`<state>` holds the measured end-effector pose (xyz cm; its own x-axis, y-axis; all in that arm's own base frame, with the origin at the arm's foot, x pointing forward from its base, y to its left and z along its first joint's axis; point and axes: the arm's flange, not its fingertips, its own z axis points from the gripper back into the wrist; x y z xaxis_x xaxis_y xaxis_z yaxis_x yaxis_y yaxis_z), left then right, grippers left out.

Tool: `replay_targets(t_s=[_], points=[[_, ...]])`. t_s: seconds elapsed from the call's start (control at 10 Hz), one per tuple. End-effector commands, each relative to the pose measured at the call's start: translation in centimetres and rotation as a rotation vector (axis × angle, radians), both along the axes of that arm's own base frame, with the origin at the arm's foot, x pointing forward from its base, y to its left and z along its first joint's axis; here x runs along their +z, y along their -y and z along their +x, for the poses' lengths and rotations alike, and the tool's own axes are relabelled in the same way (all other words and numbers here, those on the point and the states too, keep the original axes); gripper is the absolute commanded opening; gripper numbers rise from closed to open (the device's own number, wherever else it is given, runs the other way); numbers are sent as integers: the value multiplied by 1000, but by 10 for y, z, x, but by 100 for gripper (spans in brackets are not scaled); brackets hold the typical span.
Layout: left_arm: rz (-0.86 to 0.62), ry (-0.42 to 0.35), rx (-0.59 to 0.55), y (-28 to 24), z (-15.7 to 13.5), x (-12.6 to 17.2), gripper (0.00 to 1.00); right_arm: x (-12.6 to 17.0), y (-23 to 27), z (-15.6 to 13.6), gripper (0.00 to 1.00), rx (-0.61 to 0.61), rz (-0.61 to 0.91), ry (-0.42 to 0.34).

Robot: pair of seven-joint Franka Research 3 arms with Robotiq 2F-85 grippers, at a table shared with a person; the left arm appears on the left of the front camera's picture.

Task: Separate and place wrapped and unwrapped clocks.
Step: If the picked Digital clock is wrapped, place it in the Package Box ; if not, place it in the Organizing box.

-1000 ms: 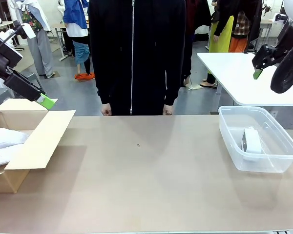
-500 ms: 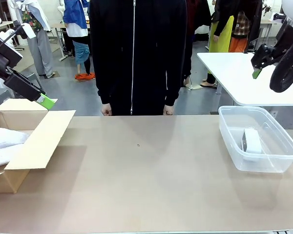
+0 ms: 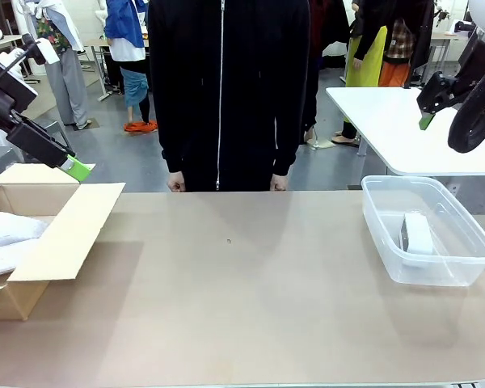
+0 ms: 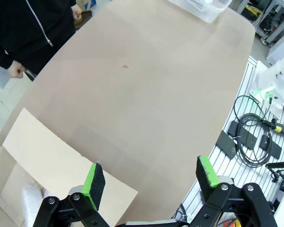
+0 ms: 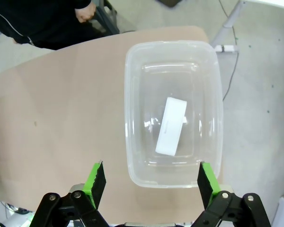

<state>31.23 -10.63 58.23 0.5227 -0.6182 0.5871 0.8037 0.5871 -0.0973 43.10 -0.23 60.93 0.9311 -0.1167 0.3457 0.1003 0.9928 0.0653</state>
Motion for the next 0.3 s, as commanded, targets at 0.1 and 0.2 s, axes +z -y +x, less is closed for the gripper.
replay_targets(t_s=[0.1,0.2], points=[[1,-2,4,1,-1,0,100,-2,0,-2,100,-1,9,6],[1,-2,4,1,-1,0,100,-2,0,-2,100,-1,9,6]])
